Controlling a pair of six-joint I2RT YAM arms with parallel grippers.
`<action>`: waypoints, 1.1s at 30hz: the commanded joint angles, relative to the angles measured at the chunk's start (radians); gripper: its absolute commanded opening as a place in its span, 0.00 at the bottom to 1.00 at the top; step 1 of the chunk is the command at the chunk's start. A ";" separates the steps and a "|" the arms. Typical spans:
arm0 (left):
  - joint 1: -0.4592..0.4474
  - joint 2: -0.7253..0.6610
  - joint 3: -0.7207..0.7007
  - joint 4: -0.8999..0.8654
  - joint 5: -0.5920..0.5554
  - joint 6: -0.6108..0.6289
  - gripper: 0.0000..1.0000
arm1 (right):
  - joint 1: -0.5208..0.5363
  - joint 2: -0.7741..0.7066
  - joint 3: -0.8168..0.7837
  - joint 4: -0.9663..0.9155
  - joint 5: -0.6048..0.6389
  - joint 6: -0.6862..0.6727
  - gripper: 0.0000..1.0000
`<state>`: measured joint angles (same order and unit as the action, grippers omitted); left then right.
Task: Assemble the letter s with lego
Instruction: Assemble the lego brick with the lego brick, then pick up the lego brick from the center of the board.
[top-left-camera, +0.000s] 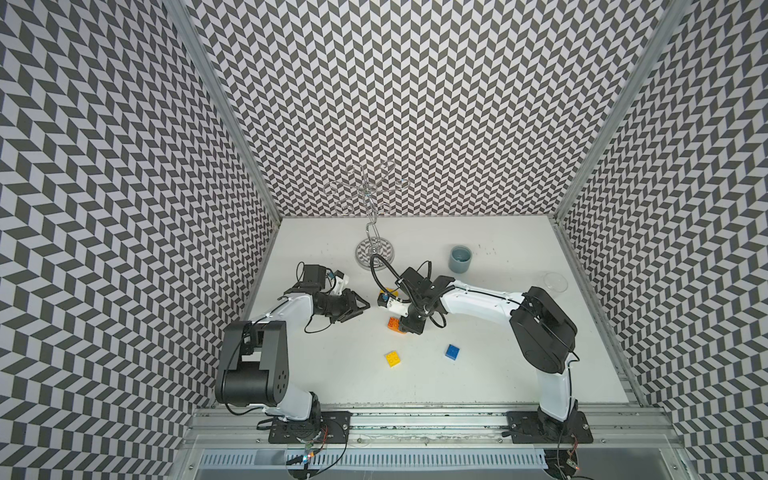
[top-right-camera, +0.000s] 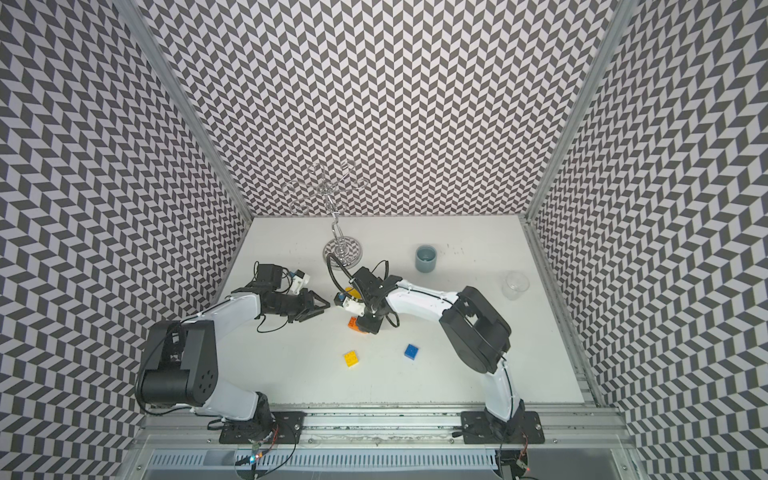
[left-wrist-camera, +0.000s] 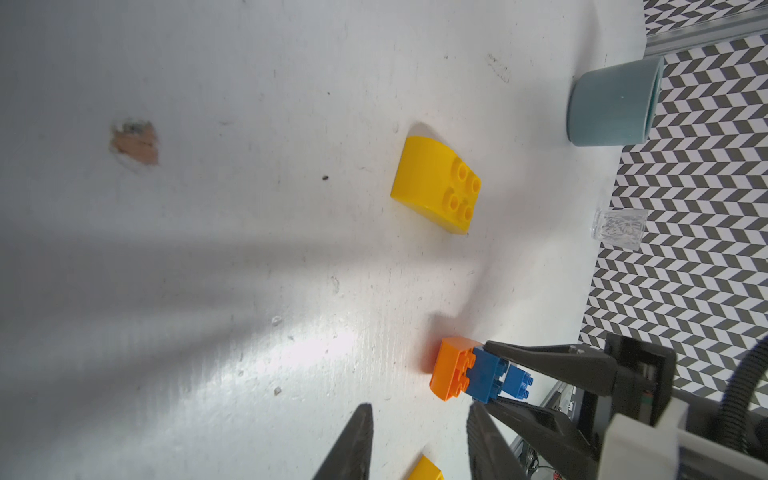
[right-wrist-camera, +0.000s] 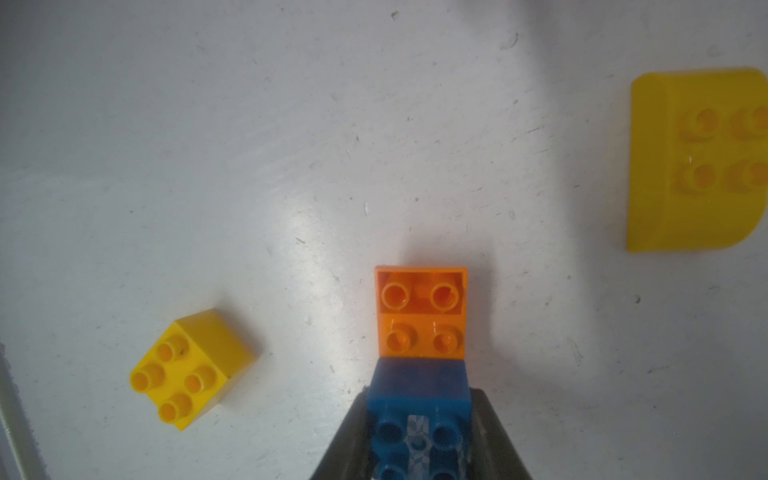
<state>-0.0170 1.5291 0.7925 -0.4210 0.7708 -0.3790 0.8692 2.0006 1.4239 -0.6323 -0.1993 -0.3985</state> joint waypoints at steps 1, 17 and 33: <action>0.006 0.015 0.034 0.008 0.016 0.003 0.40 | 0.000 0.044 -0.037 -0.082 0.058 0.010 0.01; 0.007 0.004 0.068 -0.018 -0.016 0.009 0.41 | -0.020 -0.383 -0.022 0.151 0.186 0.143 1.00; -0.014 -0.235 -0.062 0.008 -0.045 0.039 0.44 | -0.116 -0.532 -0.333 -0.101 0.011 0.568 0.90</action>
<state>-0.0212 1.3327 0.7513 -0.4133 0.7383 -0.3637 0.7460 1.5162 1.1927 -0.5873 -0.1207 0.0933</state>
